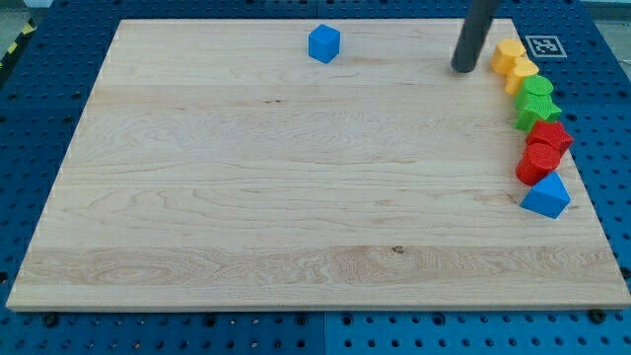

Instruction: Slightly move the cube to the left side

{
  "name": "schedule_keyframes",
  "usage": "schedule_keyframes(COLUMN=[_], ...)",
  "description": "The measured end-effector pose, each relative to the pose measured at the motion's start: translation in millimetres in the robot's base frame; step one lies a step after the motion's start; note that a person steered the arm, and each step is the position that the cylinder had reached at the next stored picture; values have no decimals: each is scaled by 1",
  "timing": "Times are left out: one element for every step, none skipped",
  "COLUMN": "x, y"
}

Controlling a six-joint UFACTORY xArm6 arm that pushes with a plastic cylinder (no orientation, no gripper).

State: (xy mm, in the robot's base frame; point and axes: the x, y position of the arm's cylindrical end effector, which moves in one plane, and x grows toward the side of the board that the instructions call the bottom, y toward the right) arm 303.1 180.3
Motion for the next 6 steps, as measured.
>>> schedule_keyframes(x=[3,24,5,-24,-73,-101], y=[-20,-43,-49,-81,-151,-202])
